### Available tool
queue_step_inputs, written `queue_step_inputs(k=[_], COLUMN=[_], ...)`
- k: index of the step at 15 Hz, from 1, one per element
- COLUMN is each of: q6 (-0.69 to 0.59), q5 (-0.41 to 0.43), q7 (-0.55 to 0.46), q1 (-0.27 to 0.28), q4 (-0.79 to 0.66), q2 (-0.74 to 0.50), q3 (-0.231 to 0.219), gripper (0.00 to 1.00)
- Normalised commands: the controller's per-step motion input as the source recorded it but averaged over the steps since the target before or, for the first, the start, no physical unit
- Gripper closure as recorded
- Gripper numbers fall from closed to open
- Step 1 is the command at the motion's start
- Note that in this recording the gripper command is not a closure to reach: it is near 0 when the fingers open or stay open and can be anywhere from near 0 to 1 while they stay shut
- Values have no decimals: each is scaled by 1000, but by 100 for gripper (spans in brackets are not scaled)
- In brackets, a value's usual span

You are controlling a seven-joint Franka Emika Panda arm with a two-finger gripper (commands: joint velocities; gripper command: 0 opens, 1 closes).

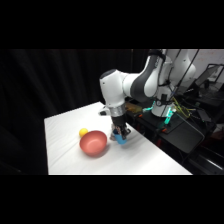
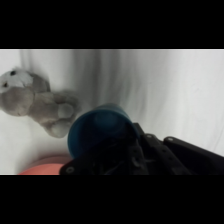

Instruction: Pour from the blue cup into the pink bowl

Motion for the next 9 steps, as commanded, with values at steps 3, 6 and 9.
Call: queue_step_inputs(k=[3, 6, 9], q6=[281, 391, 371], q5=[-226, -316, -435], q7=[426, 497, 538], q1=[149, 184, 234], q4=[-40, -26, -55], q2=[60, 94, 47], q3=[55, -26, -161], gripper=[15, 15, 15])
